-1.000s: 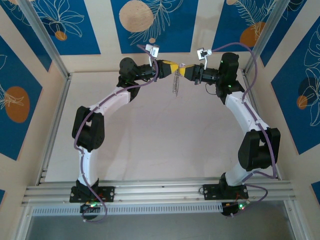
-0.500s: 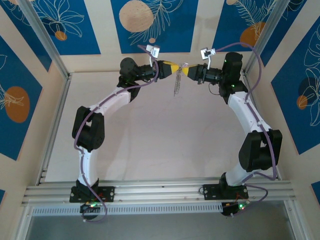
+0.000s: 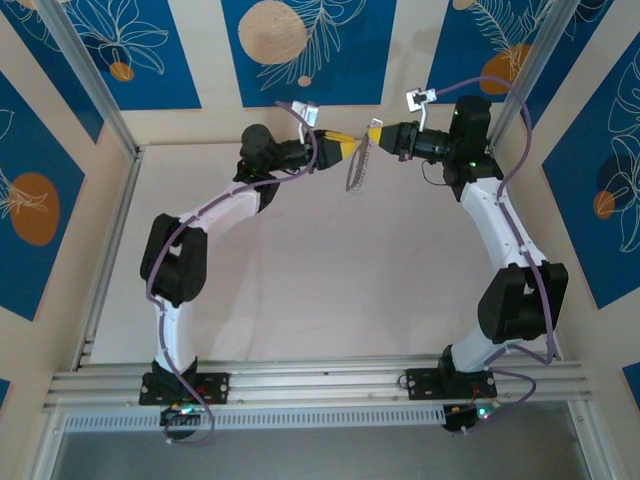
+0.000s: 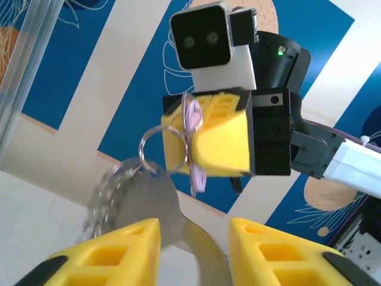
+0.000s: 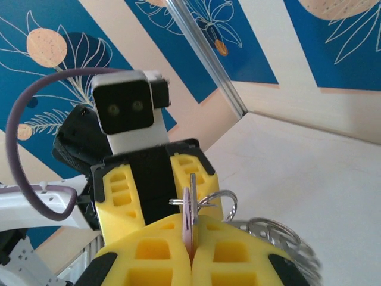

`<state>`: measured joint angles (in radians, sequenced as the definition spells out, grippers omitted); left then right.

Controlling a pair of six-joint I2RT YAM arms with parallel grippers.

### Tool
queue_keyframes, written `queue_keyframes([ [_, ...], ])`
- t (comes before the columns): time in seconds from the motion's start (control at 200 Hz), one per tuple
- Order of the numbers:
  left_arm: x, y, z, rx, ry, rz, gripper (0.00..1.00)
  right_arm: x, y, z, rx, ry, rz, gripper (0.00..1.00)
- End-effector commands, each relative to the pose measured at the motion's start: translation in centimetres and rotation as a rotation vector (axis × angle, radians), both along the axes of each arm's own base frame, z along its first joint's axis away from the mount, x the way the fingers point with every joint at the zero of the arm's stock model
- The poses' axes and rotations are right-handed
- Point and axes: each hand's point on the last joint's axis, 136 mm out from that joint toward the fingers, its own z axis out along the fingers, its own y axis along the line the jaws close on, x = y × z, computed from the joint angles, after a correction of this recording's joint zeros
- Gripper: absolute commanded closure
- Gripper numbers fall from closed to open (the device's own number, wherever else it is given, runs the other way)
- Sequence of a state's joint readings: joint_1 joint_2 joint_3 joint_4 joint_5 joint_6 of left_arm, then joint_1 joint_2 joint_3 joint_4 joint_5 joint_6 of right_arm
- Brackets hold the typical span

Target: Put the keys on the keyring

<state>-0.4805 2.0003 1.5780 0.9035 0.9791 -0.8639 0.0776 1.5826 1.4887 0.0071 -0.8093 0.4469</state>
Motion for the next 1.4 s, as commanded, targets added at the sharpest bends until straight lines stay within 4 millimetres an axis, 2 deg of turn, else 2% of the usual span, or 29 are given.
queue_keyframes([
  [0.0, -1.0, 2.2, 3.2, -0.041, -0.116, 0.060, 0.61, 0.9, -0.2, -0.7, -0.019, 0.020, -0.023, 1.00],
  [0.285, -0.5, 7.0, 2.0, -0.029, -0.099, 0.207, 0.54, 2.8, 0.1, -4.0, -0.030, 0.104, -0.024, 1.00],
  [0.47, -0.1, 9.7, 0.5, -0.023, -0.066, 0.294, 0.52, 5.5, 0.8, -6.8, -0.031, 0.164, -0.013, 1.00],
  [0.705, 0.4, 11.1, -0.8, -0.010, -0.040, 0.327, 0.52, 9.8, 2.2, -9.9, -0.024, 0.221, 0.010, 1.00],
  [0.885, 0.9, 11.3, -1.5, -0.003, -0.026, 0.330, 0.52, 11.4, 3.6, -13.2, -0.034, 0.278, 0.033, 1.00],
  [1.13, 1.4, 11.3, -1.9, -0.014, -0.006, 0.323, 0.52, 10.9, 6.1, -17.6, -0.059, 0.363, 0.074, 1.00],
  [1.395, 1.0, 11.3, -2.1, -0.014, 0.005, 0.319, 0.52, 7.4, 9.4, -22.1, -0.097, 0.468, 0.114, 1.00],
])
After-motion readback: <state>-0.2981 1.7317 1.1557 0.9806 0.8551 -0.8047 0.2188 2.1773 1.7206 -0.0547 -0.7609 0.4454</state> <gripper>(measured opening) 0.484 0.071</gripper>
